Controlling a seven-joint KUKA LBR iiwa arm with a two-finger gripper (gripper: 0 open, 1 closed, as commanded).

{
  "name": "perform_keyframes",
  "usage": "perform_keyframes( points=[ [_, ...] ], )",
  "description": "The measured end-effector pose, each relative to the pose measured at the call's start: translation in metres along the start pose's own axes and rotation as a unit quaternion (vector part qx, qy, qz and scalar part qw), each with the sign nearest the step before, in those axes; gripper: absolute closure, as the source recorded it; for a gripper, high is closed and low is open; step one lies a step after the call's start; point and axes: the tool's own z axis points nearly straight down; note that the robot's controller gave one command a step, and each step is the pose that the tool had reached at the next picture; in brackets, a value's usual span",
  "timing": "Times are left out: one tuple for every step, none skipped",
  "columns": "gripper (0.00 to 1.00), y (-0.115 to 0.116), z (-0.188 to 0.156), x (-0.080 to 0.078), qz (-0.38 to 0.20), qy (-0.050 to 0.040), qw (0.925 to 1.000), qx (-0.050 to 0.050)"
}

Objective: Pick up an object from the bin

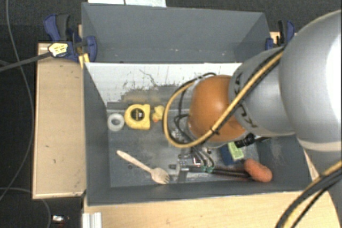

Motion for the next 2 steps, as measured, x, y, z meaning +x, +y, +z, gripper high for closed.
perform_keyframes(
  points=[
    [0.00, -0.019, 0.009, 0.004, -0.046, 0.0013, 0.9989, 0.001],
    [0.00, -0.068, 0.001, -0.003, -0.035, 0.0000, 0.9994, 0.000]
  ],
)
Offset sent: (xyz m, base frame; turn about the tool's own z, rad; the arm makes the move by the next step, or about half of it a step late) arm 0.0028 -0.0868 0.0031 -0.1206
